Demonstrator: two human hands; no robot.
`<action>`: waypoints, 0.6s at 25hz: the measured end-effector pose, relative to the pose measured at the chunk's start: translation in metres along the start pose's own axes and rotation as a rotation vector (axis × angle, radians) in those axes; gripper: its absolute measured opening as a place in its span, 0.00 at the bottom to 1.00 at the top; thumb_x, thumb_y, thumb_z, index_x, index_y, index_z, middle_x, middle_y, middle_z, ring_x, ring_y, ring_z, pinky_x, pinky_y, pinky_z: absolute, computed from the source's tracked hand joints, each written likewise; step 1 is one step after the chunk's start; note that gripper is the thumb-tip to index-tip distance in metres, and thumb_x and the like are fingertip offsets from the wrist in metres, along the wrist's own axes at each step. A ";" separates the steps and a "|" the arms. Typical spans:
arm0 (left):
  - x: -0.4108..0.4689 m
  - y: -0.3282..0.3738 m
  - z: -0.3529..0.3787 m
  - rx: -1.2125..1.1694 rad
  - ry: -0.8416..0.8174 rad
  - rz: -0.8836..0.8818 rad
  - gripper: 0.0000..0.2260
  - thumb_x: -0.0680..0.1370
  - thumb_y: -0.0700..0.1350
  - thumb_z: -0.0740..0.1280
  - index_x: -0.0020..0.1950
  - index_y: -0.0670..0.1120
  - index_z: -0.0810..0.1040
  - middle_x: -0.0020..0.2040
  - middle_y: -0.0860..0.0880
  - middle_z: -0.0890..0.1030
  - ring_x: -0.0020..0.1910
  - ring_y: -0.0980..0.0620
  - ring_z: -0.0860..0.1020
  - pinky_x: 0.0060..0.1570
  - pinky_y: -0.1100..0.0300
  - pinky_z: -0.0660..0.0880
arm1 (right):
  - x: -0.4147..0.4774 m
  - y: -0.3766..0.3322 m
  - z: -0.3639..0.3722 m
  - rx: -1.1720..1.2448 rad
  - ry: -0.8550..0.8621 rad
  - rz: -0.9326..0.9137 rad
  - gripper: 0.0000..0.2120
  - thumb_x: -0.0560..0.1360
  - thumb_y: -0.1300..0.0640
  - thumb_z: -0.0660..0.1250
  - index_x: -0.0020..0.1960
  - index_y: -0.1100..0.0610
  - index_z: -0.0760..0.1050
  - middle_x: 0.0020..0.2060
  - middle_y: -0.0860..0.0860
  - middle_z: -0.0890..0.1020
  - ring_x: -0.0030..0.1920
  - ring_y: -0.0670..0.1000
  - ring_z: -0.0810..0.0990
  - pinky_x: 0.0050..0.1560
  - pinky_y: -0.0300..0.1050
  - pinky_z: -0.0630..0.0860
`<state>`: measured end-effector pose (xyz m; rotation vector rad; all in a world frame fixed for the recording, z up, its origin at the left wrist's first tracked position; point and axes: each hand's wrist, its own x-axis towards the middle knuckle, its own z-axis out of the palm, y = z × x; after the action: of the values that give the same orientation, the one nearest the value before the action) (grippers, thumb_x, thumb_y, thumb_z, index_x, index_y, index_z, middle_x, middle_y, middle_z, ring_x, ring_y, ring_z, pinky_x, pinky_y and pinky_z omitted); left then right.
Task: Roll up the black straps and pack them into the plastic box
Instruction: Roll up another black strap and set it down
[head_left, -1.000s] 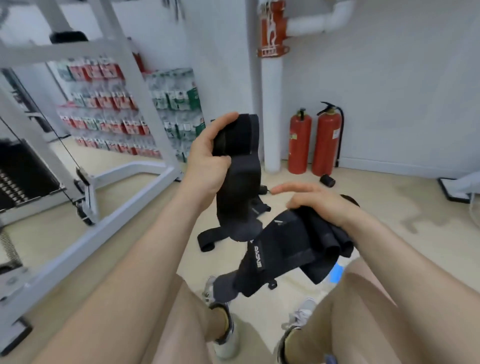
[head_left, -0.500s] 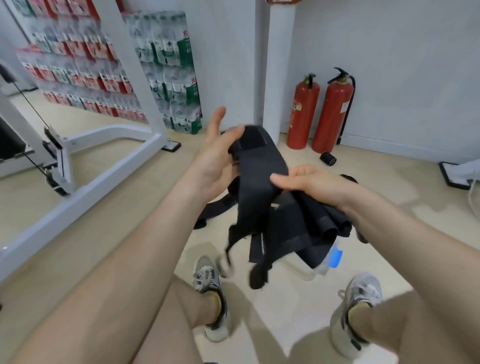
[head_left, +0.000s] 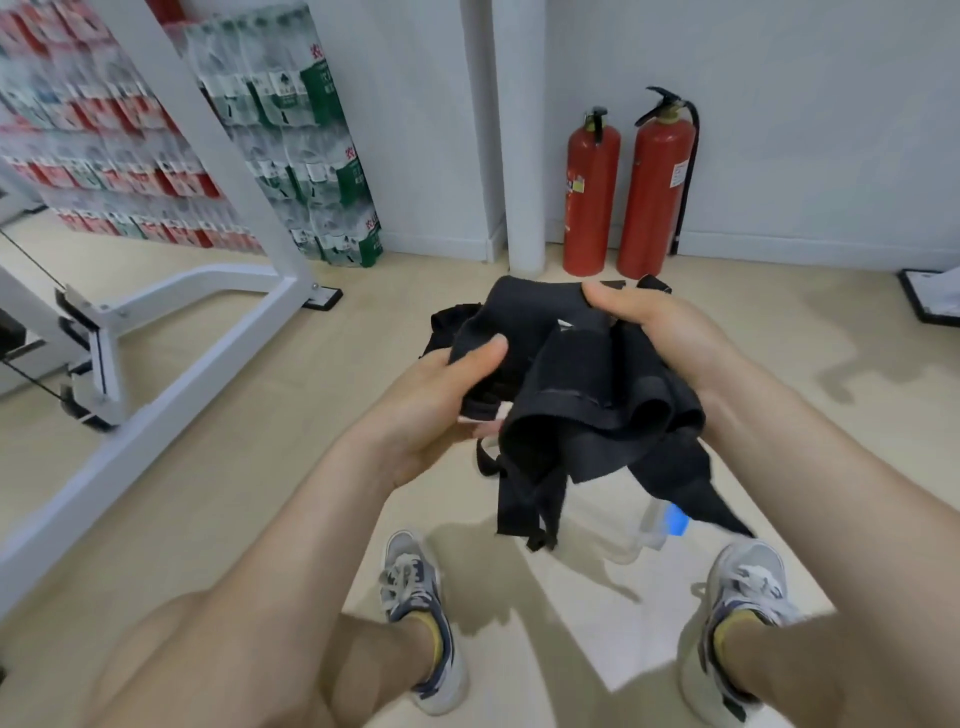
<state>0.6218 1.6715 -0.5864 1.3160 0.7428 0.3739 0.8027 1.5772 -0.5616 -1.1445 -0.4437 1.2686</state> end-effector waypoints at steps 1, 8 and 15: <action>-0.001 0.001 -0.001 0.094 -0.019 0.041 0.05 0.79 0.48 0.69 0.52 0.52 0.84 0.54 0.51 0.85 0.58 0.50 0.82 0.60 0.49 0.77 | -0.001 -0.001 0.000 -0.071 -0.047 -0.029 0.10 0.78 0.53 0.68 0.51 0.61 0.79 0.39 0.54 0.84 0.38 0.52 0.84 0.40 0.44 0.80; -0.018 0.006 -0.001 0.104 -0.175 0.247 0.21 0.69 0.35 0.75 0.61 0.44 0.79 0.55 0.49 0.85 0.56 0.50 0.83 0.50 0.57 0.79 | -0.012 -0.002 0.003 -0.639 -0.090 -0.181 0.13 0.77 0.50 0.69 0.42 0.61 0.81 0.31 0.50 0.83 0.30 0.46 0.80 0.34 0.38 0.76; -0.025 0.018 -0.019 0.113 0.026 0.242 0.10 0.69 0.38 0.74 0.50 0.45 0.83 0.38 0.47 0.83 0.32 0.52 0.80 0.26 0.62 0.73 | -0.018 0.004 0.003 -1.084 -0.504 0.010 0.13 0.70 0.46 0.74 0.54 0.47 0.84 0.53 0.43 0.85 0.56 0.43 0.82 0.60 0.41 0.74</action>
<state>0.5934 1.6738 -0.5640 1.5156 0.6347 0.5506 0.7921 1.5615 -0.5581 -1.6789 -1.6374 1.3317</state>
